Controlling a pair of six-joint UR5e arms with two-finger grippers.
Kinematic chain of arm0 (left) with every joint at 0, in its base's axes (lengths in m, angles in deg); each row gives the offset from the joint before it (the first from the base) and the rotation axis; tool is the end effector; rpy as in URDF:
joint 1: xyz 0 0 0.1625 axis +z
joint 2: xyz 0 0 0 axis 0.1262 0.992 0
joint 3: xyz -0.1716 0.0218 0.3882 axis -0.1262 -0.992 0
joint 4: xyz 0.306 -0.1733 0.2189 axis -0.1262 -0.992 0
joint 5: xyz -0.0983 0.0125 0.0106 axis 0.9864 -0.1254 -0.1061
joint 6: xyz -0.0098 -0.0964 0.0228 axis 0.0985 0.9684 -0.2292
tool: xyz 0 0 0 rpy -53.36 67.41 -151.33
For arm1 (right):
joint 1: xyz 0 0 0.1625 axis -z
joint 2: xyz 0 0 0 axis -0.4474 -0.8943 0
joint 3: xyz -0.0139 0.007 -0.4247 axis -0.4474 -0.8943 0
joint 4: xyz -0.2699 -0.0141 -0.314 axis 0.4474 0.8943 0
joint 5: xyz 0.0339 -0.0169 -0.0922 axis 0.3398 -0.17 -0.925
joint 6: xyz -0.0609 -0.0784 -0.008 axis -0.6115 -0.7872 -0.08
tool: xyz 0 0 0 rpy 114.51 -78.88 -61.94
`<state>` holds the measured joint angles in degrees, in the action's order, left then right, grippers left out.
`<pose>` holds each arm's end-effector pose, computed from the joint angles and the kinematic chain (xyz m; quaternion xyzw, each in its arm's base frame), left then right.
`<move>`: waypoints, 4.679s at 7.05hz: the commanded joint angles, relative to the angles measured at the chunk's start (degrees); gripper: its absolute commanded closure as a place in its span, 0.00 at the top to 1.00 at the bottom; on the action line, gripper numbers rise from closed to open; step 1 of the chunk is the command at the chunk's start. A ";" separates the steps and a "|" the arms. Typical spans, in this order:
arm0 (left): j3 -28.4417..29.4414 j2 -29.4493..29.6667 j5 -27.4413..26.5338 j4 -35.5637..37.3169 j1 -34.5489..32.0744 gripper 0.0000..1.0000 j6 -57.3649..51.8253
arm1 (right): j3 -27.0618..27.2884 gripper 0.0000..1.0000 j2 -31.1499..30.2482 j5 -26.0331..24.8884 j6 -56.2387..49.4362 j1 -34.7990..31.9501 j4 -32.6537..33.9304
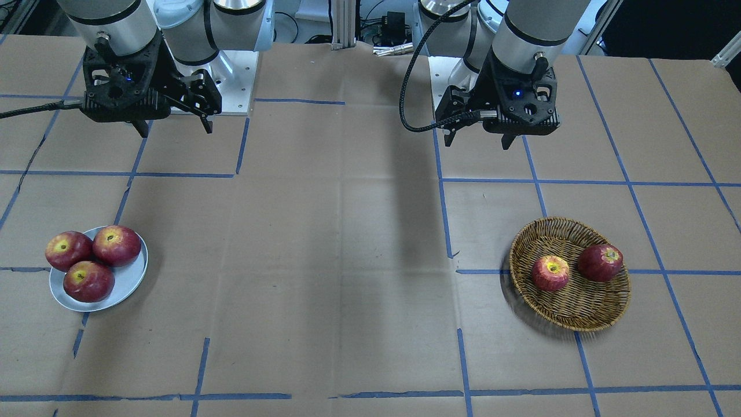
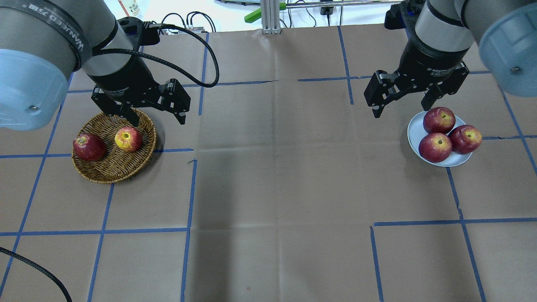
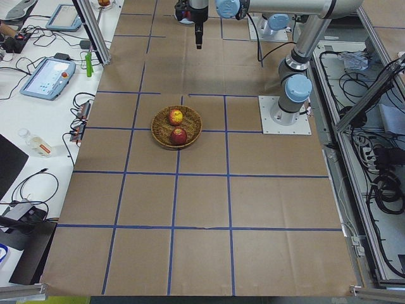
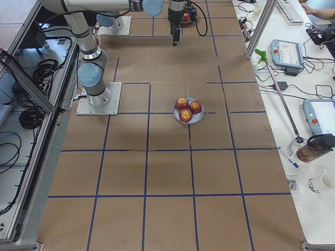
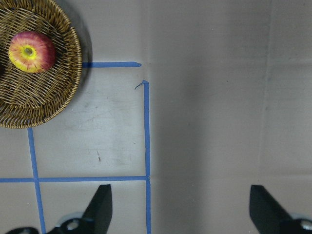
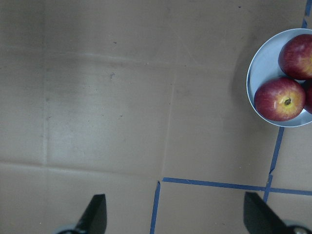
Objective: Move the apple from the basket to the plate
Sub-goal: 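Raise the left gripper slightly above the wicker basket, then lower the left gripper into the basket over the yellow-red apple, then close the left gripper on the yellow-red apple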
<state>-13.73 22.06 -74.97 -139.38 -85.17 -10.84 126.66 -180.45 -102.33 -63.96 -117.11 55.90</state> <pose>-0.1562 -0.4687 0.4728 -0.0091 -0.9998 -0.0115 0.0145 0.1373 -0.4671 0.4871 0.0568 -0.9981 -0.0230 0.0005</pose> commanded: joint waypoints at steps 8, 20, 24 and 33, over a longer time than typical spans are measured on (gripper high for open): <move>-0.31 1.87 -0.20 0.89 3.90 0.99 -13.99 | 0.00 1.00 0.00 0.00 0.00 0.00 0.00; -5.05 25.34 -0.38 26.38 21.05 0.99 -40.56 | 0.00 1.00 0.00 0.09 0.00 0.00 0.00; -6.81 27.54 -0.47 29.35 21.05 0.99 -40.38 | 0.00 1.00 0.00 0.00 0.00 0.00 0.00; -7.34 29.04 -5.13 31.13 20.97 0.63 -38.63 | 0.00 1.00 0.00 0.00 0.00 0.00 0.00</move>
<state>-21.06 51.14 -79.56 -108.01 -64.14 -49.70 126.66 -180.45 -102.33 -63.96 -117.10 55.85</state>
